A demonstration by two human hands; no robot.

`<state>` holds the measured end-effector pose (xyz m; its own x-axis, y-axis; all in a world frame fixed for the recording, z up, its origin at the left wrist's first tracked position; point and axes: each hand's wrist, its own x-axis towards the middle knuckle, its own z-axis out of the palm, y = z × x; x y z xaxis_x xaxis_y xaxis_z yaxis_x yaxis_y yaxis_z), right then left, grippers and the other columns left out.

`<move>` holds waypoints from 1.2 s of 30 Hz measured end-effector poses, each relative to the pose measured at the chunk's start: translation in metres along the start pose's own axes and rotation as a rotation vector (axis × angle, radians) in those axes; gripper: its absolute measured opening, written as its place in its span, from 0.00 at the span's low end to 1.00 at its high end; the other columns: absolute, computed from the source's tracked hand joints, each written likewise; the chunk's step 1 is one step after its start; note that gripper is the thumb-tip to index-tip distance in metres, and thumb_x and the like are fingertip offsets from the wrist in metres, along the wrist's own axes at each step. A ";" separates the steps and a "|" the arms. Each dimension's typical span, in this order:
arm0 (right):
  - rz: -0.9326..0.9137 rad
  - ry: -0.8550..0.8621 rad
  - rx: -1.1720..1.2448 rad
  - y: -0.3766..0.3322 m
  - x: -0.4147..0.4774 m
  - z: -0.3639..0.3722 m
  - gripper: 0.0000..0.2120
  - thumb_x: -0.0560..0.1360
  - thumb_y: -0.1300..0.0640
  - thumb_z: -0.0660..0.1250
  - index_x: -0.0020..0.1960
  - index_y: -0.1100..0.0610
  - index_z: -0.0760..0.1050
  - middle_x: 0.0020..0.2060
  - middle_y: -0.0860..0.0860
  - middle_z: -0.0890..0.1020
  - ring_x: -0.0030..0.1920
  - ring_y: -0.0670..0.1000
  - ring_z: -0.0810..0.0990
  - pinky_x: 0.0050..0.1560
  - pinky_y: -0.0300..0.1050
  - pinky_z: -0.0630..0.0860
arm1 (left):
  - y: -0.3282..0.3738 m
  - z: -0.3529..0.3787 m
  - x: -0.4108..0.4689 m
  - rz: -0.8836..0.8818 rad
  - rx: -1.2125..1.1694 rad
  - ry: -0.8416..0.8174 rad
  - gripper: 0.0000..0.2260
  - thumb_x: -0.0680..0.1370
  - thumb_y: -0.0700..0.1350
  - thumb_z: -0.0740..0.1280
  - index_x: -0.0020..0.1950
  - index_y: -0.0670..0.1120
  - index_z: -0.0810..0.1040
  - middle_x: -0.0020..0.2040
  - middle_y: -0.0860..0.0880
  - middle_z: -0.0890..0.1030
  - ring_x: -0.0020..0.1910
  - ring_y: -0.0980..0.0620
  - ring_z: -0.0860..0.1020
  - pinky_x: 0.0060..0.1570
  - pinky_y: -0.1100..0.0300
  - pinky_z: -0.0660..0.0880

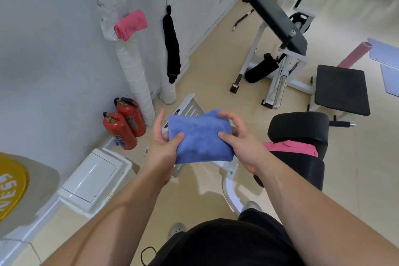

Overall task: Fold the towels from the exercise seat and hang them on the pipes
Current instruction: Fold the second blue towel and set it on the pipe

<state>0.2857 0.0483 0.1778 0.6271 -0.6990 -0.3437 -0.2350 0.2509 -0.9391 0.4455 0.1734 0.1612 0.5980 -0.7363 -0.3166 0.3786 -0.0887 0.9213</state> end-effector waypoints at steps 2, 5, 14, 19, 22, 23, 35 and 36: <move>-0.046 0.041 -0.033 -0.001 0.001 0.000 0.18 0.82 0.64 0.62 0.51 0.44 0.84 0.55 0.48 0.83 0.57 0.50 0.81 0.58 0.46 0.78 | 0.000 -0.002 0.000 0.066 0.139 -0.023 0.23 0.81 0.33 0.64 0.65 0.60 0.78 0.57 0.65 0.82 0.55 0.61 0.82 0.46 0.72 0.76; -0.088 0.059 -0.087 -0.010 0.002 0.001 0.16 0.82 0.64 0.63 0.50 0.46 0.85 0.55 0.42 0.83 0.58 0.46 0.80 0.59 0.42 0.78 | 0.004 -0.010 0.001 0.088 0.318 -0.110 0.17 0.79 0.37 0.70 0.56 0.60 0.84 0.59 0.58 0.81 0.57 0.56 0.78 0.49 0.71 0.74; -0.228 -0.049 -0.739 -0.048 0.010 0.016 0.37 0.68 0.57 0.81 0.73 0.45 0.70 0.63 0.45 0.77 0.62 0.44 0.75 0.58 0.36 0.73 | 0.043 -0.029 0.011 0.340 0.775 -0.036 0.27 0.70 0.38 0.77 0.66 0.54 0.80 0.55 0.54 0.78 0.54 0.57 0.77 0.48 0.81 0.67; -0.387 -0.013 -0.954 -0.069 0.030 0.032 0.20 0.68 0.52 0.80 0.58 0.45 0.81 0.47 0.44 0.74 0.46 0.43 0.75 0.47 0.38 0.69 | 0.071 -0.049 0.025 0.434 0.871 -0.060 0.11 0.70 0.43 0.76 0.50 0.55 0.85 0.46 0.55 0.81 0.46 0.64 0.78 0.44 0.73 0.71; -0.442 -0.049 -0.965 -0.087 0.047 0.035 0.14 0.67 0.51 0.81 0.52 0.49 0.83 0.52 0.45 0.68 0.53 0.39 0.68 0.51 0.34 0.65 | 0.090 -0.061 0.037 0.435 0.885 -0.073 0.07 0.69 0.43 0.79 0.45 0.50 0.85 0.52 0.52 0.72 0.45 0.73 0.73 0.41 0.79 0.67; -0.458 -0.084 -0.950 -0.097 0.053 0.035 0.13 0.68 0.51 0.81 0.51 0.50 0.84 0.57 0.45 0.68 0.58 0.39 0.68 0.55 0.33 0.64 | 0.098 -0.066 0.041 0.453 0.862 -0.090 0.07 0.69 0.42 0.80 0.43 0.51 0.85 0.59 0.52 0.71 0.49 0.77 0.71 0.44 0.80 0.66; -0.600 -0.199 -0.282 -0.214 0.186 0.058 0.13 0.74 0.53 0.71 0.56 0.44 0.73 0.50 0.47 0.78 0.48 0.49 0.80 0.49 0.50 0.81 | 0.227 -0.046 0.137 0.561 0.484 0.040 0.13 0.74 0.43 0.73 0.55 0.54 0.76 0.45 0.52 0.82 0.40 0.57 0.80 0.41 0.61 0.79; -0.650 -0.174 -0.277 -0.224 0.204 0.060 0.12 0.75 0.54 0.70 0.55 0.43 0.73 0.51 0.43 0.78 0.49 0.46 0.79 0.51 0.48 0.80 | 0.236 -0.041 0.151 0.595 0.494 0.069 0.15 0.77 0.41 0.71 0.57 0.58 0.75 0.49 0.54 0.82 0.44 0.58 0.81 0.46 0.62 0.79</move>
<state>0.5105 -0.1102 0.3178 0.8079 -0.5264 0.2649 0.0601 -0.3736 -0.9256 0.6541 0.0685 0.3213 0.6504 -0.7120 0.2649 -0.3698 0.0078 0.9291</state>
